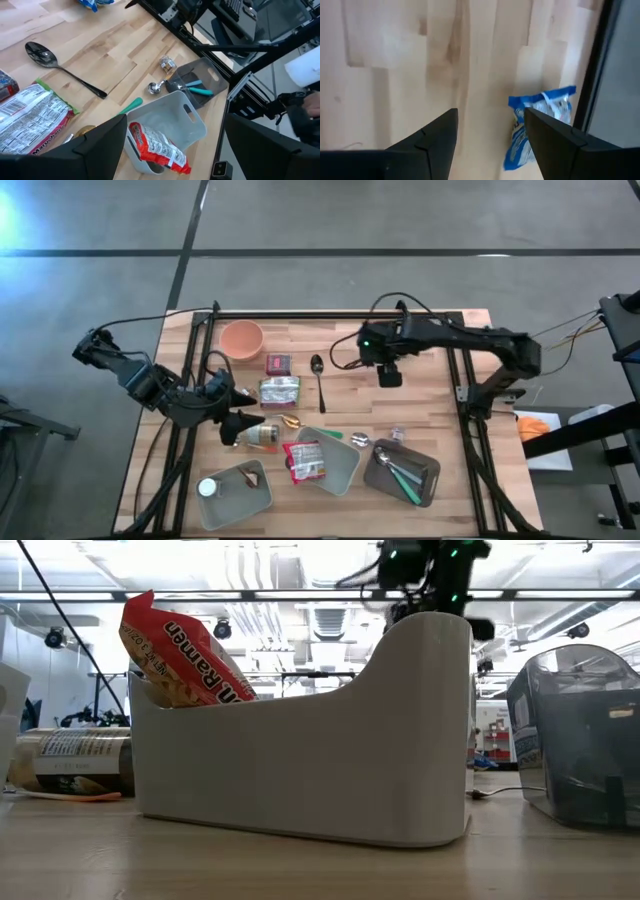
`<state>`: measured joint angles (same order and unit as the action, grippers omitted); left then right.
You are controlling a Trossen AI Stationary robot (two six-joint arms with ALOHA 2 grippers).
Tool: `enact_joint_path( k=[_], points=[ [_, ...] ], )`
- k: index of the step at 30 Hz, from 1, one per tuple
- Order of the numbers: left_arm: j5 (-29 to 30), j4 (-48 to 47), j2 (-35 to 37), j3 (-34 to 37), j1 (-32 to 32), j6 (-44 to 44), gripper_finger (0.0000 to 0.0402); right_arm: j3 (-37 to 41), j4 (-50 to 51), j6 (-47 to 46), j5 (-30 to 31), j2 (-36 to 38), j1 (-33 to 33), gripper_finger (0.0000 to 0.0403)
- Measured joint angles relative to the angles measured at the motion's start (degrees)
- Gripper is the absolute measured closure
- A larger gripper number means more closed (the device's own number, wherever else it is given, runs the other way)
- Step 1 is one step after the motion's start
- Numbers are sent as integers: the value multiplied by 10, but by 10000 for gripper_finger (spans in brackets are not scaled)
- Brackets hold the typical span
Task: Pick & Place Food Item
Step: Put the blue noodle pack into the right gray bin
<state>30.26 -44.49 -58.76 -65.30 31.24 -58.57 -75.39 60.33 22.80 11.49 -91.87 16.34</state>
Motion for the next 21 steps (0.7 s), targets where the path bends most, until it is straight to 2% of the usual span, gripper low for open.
enact_joint_path(
  k=[9, 13, 21],
  points=[
    [0, -1, 0, 0, -2, -3, 61, -21, -30, 103, 10, -83, 47, 177],
    [1, -1, 0, 0, -4, -3, 61, -21, -41, 151, 51, -99, 58, 177],
    [2, -1, 0, 0, -7, -3, 61, -4, -64, 221, 52, -111, 62, 177]
  ],
)
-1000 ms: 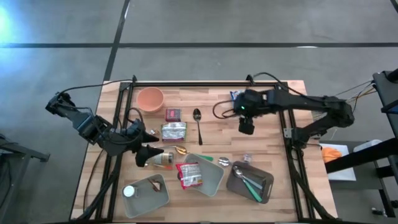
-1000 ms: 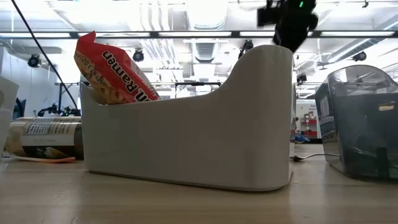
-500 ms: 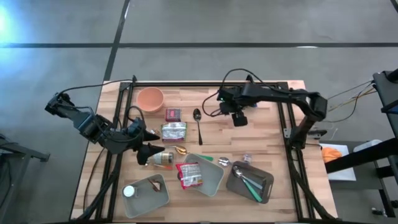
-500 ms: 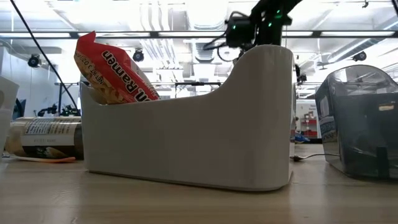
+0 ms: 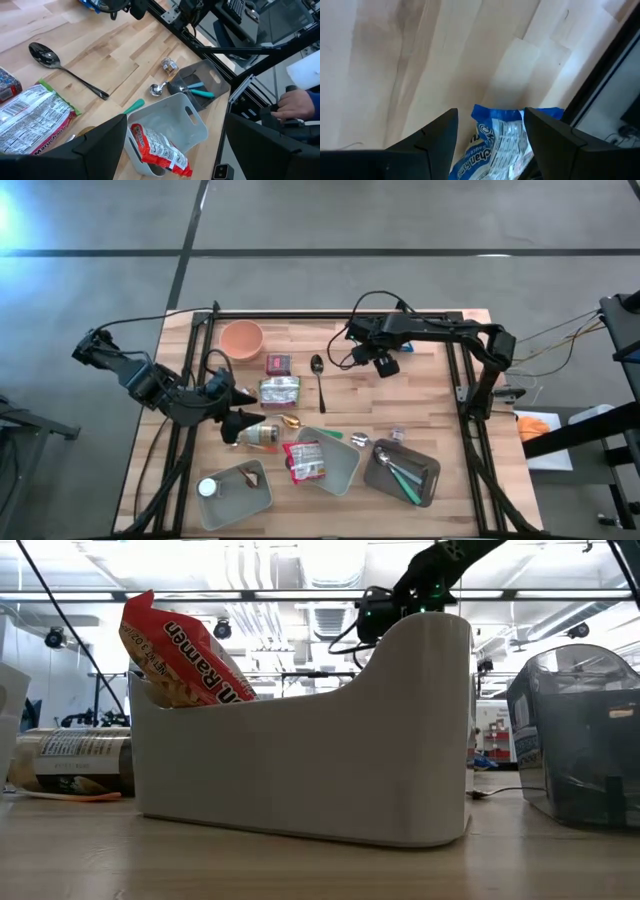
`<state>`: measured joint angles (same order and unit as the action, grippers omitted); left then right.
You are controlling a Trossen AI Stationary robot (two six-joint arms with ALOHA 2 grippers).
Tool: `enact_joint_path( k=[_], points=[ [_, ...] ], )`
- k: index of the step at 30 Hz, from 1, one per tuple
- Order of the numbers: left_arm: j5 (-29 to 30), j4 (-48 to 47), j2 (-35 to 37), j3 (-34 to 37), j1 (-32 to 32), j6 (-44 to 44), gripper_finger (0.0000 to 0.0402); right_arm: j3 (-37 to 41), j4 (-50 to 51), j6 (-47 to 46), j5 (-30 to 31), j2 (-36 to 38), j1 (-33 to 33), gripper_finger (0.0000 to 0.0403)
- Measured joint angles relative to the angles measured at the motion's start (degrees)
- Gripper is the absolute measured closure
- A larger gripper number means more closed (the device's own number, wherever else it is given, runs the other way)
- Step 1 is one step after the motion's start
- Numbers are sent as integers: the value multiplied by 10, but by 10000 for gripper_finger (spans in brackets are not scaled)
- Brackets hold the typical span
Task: Pick & Place Food Item
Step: Put the blue noodle pack into the right gray bin
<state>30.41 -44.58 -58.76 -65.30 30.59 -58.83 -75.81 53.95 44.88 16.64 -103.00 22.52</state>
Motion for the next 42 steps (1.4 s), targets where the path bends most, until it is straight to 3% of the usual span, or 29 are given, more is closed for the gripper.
enact_joint_path(
  k=[27, 32, 39, 42],
  points=[
    [2, -2, 0, 0, -7, -7, 61, 111, -116, 69, 14, 0, 35, 181],
    [2, -2, 0, 0, -12, -8, 61, 121, -135, 71, 15, 0, 37, 236],
    [2, -2, 0, 0, -15, -12, 61, 125, -159, 72, 41, 0, 38, 370],
    [2, -2, 0, 0, -15, -13, 61, 120, -156, 66, 44, 0, 38, 388]
  ],
)
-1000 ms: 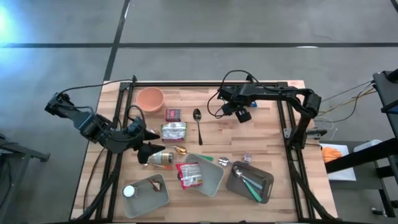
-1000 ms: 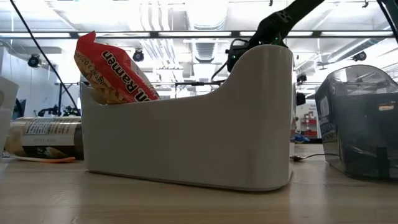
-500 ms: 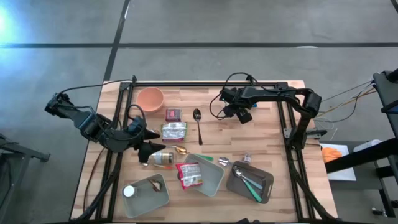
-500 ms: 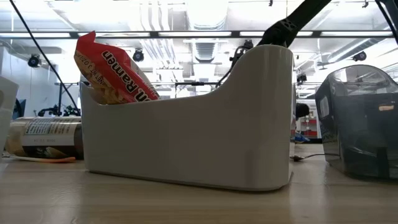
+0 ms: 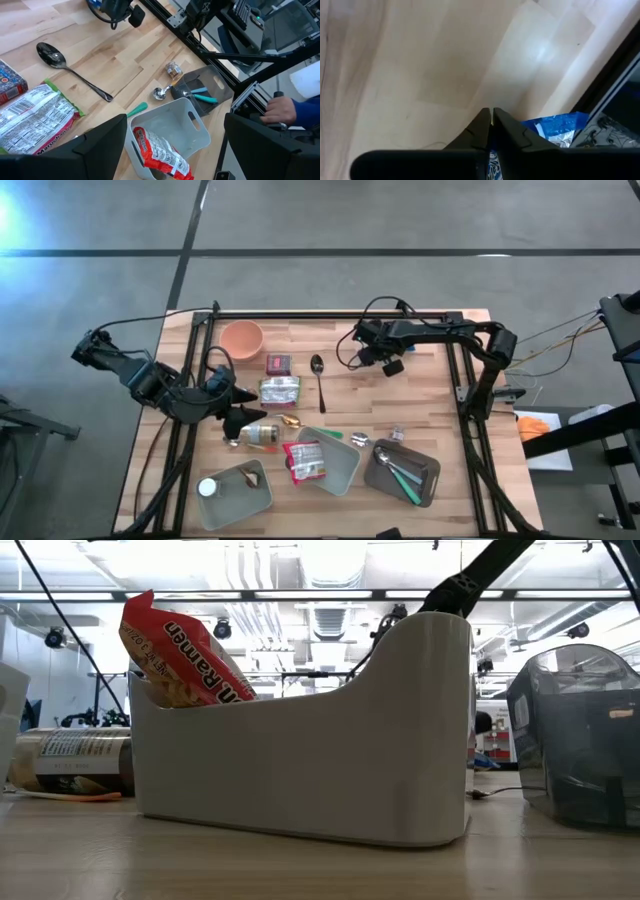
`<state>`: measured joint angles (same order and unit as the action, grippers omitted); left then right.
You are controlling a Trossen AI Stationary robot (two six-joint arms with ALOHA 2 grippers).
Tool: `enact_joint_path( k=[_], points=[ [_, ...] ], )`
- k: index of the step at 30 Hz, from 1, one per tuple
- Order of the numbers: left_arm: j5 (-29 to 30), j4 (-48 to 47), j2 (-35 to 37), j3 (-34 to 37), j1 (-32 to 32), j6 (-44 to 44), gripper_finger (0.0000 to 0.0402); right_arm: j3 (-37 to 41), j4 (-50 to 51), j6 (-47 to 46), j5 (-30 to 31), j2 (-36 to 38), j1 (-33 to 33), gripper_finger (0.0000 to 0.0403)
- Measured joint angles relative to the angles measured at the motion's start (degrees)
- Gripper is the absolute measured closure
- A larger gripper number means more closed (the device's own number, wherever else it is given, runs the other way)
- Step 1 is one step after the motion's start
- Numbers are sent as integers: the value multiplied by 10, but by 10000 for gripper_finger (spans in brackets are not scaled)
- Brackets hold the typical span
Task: Pick & Place Food Item
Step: Put the blue noodle pack into the right gray bin
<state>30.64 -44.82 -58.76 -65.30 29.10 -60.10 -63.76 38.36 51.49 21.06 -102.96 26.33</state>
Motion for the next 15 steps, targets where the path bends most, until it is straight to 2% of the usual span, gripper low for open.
enact_joint_path(
  k=[10, 15],
  points=[
    [0, 0, 0, 0, -1, 0, 61, -26, 13, -68, -4, 6, 0, 395],
    [0, 0, 0, 0, -1, 0, 61, -57, 49, -160, -62, 32, 0, 395]
  ],
)
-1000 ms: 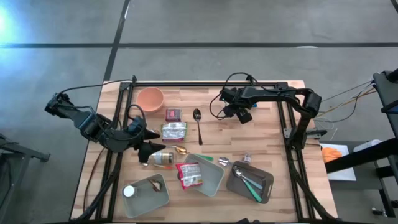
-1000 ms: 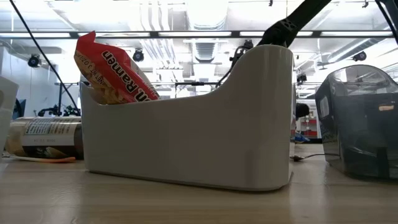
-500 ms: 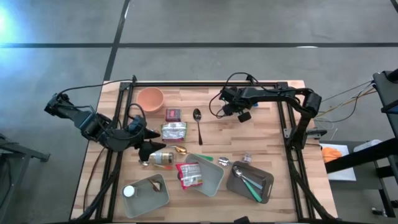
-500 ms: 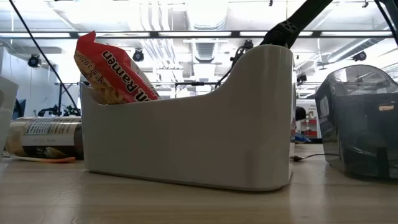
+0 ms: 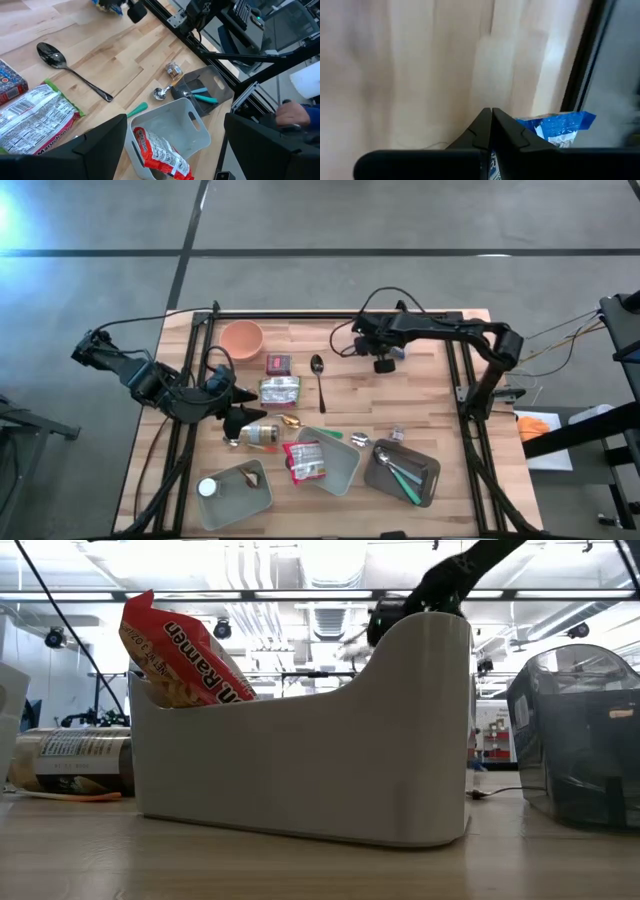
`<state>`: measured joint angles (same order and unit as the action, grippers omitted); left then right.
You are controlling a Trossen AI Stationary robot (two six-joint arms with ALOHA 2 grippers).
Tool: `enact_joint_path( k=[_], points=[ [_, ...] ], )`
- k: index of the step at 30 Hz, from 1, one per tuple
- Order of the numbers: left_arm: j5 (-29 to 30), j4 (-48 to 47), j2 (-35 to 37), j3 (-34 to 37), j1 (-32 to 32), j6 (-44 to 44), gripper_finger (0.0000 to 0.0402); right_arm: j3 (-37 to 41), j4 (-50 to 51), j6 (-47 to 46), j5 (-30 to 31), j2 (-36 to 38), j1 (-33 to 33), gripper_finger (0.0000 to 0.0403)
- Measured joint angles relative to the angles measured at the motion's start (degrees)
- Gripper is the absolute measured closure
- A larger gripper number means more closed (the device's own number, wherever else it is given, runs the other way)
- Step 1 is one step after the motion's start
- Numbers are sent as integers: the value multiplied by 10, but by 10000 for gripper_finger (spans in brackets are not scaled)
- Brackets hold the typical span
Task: Pick & Place Food Item
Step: Put the blue noodle pack into the right gray bin
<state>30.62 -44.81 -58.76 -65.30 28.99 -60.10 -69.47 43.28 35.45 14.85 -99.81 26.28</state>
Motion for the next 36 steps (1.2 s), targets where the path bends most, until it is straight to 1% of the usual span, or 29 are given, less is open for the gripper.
enact_joint_path(
  k=[2, 4, 9, 13, 19, 28, 36],
  points=[
    [0, 0, 0, 0, 0, 0, 61, -7, 4, -46, -28, 20, -3, 395],
    [0, 0, 0, 0, 0, 0, 61, -8, 4, -69, -46, 44, -9, 395],
    [0, 0, 0, 0, 0, 8, 61, -9, 3, -121, -49, 107, -34, 395],
    [0, 0, 0, 0, -1, 15, 61, -9, 1, -175, -72, 156, -58, 395],
    [-2, 0, 0, 0, -1, 18, 61, -9, -3, -247, -74, 209, -98, 395],
    [-2, -2, 0, 0, -1, 31, 61, -25, -6, -350, -74, 250, -182, 395],
    [-12, -5, 0, 0, -1, 33, 61, -99, -9, -406, -74, 236, -282, 395]
  ],
)
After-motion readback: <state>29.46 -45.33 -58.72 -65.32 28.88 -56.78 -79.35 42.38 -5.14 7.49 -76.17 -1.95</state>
